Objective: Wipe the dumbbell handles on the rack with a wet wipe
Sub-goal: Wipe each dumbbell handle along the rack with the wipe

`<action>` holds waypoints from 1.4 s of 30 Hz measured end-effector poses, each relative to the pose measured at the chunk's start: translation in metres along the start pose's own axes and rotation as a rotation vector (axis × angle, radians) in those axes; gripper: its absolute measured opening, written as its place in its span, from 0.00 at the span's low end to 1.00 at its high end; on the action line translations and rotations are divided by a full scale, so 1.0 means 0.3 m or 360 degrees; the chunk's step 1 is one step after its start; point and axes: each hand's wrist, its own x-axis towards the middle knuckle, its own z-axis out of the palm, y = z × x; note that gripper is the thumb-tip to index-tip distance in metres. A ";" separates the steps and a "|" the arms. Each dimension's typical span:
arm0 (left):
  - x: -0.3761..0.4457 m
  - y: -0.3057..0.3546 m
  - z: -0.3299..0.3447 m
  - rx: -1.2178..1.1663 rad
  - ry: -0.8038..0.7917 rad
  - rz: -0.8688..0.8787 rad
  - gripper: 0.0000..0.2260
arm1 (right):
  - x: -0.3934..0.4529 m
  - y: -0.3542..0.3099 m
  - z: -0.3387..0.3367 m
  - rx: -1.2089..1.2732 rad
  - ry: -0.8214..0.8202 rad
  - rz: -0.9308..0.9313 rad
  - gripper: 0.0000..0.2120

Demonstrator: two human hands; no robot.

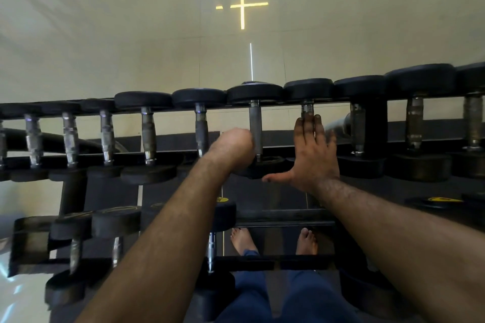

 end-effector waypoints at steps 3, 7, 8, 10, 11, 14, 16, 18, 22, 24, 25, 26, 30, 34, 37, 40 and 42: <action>0.000 0.031 -0.013 -0.0251 -0.0099 0.0219 0.04 | 0.001 0.004 0.001 0.0019 0.0000 -0.0009 0.82; 0.013 -0.016 -0.044 -0.0587 0.0338 0.0278 0.08 | 0.001 0.006 0.005 0.0025 0.0013 -0.0014 0.82; 0.030 -0.030 -0.040 -0.0555 0.0614 0.0263 0.08 | 0.000 0.004 0.005 0.0020 0.0015 -0.0016 0.81; 0.062 -0.044 -0.013 -0.0418 0.1076 0.0216 0.08 | -0.001 0.003 0.008 0.0010 0.0034 -0.0012 0.81; 0.072 -0.046 0.003 -0.0361 0.1235 0.0185 0.07 | 0.001 0.004 0.009 0.0009 0.0035 -0.0010 0.81; 0.101 -0.035 0.052 -0.0392 0.1489 0.0142 0.08 | 0.001 0.003 0.006 -0.0003 0.0011 -0.0010 0.81; 0.124 -0.002 0.071 -0.0456 0.1552 0.0191 0.06 | 0.001 0.002 0.007 -0.0019 0.0008 -0.0002 0.81; 0.144 0.036 0.077 -0.0406 0.1558 0.0328 0.05 | 0.000 0.001 0.007 -0.0019 0.0009 0.0000 0.81; 0.131 -0.003 0.072 -0.0012 0.1590 0.0851 0.08 | 0.001 0.006 0.013 0.0014 0.0032 -0.0017 0.81; 0.076 -0.060 0.059 -0.0017 0.1714 0.0927 0.10 | 0.002 0.009 0.013 0.0025 0.0043 -0.0024 0.81; 0.042 -0.090 0.060 -0.0083 0.1802 0.0865 0.10 | 0.002 0.010 0.015 0.0028 0.0046 -0.0022 0.80; 0.013 -0.122 0.067 -0.0168 0.1869 0.0752 0.10 | 0.003 0.011 0.017 0.0023 0.0051 -0.0018 0.80; -0.080 -0.179 0.095 -0.0484 0.1662 0.0350 0.12 | 0.004 -0.001 0.001 -0.0016 -0.0034 -0.0041 0.76; -0.059 -0.120 0.076 -0.0436 0.1531 0.0422 0.11 | 0.002 -0.012 -0.021 -0.0090 -0.0098 -0.0034 0.74; 0.032 -0.063 0.042 -0.0134 0.1403 0.0601 0.11 | -0.003 -0.014 -0.027 -0.0125 -0.0110 -0.0043 0.73; 0.076 -0.067 0.074 0.0413 0.0875 0.1190 0.13 | -0.005 -0.010 -0.022 -0.0133 -0.0063 -0.0059 0.73; 0.065 -0.122 0.084 0.0667 0.0530 0.1474 0.17 | -0.003 -0.010 -0.014 -0.0142 -0.0036 -0.0061 0.73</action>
